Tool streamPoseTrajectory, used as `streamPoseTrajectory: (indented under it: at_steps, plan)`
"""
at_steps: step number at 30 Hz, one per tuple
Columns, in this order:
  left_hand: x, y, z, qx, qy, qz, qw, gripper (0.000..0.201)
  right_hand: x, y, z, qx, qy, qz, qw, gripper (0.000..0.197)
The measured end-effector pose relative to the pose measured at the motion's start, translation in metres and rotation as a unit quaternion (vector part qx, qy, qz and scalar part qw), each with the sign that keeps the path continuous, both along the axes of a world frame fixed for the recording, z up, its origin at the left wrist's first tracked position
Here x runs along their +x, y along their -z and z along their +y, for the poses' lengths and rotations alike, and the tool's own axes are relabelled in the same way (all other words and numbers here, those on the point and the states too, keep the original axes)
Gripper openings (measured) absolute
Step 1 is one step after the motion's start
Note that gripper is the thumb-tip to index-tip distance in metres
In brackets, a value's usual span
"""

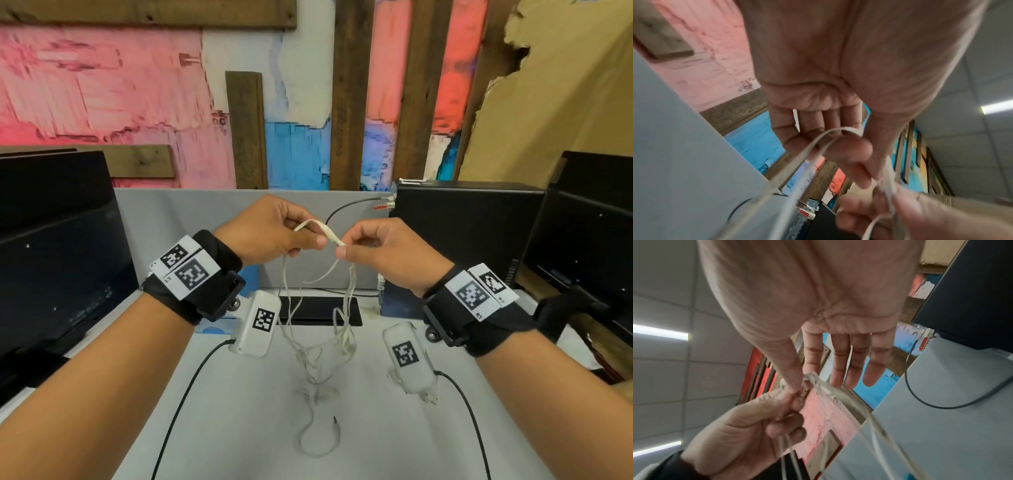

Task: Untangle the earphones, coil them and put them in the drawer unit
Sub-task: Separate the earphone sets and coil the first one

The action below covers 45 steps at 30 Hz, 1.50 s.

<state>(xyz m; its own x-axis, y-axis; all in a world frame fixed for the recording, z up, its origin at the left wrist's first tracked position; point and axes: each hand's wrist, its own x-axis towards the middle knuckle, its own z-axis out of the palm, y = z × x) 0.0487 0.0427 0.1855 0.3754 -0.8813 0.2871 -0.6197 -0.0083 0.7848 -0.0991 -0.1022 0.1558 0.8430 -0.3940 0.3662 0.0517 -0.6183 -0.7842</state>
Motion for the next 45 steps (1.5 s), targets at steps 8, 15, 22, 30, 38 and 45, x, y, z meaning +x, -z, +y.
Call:
streamPoseTrajectory:
  at_steps: [8, 15, 22, 30, 38, 45]
  plan:
    - [-0.002, -0.002, -0.009, -0.028, -0.012, 0.054, 0.998, 0.006, 0.006, -0.017, 0.010, 0.064, -0.046, -0.004, 0.997, 0.027]
    - [-0.007, -0.024, 0.002, -0.035, 0.028, 0.153, 0.987, 0.036, 0.006, -0.010, 0.014, 0.122, -0.086, 0.006, 0.989, 0.051]
    - [0.003, -0.037, 0.019, -0.127, 0.083, 0.207, 0.966, 0.016, 0.010, -0.004, 0.009, 0.249, -0.195, 0.017, 0.949, 0.053]
    - [0.021, -0.030, 0.029, -0.132, 0.141, 0.234, 0.953, 0.018, 0.015, -0.028, 0.009, 0.178, -0.159, -0.031, 0.971, 0.021]
    - [0.005, -0.027, 0.020, -0.030, 0.037, -0.093, 0.995, 0.016, 0.028, -0.023, 0.021, 0.100, -0.116, 0.006, 0.988, 0.023]
    - [0.027, -0.043, 0.032, -0.182, -0.048, 0.023, 0.982, 0.023, 0.034, 0.016, 0.002, -0.037, -0.056, 0.134, 0.989, 0.020]
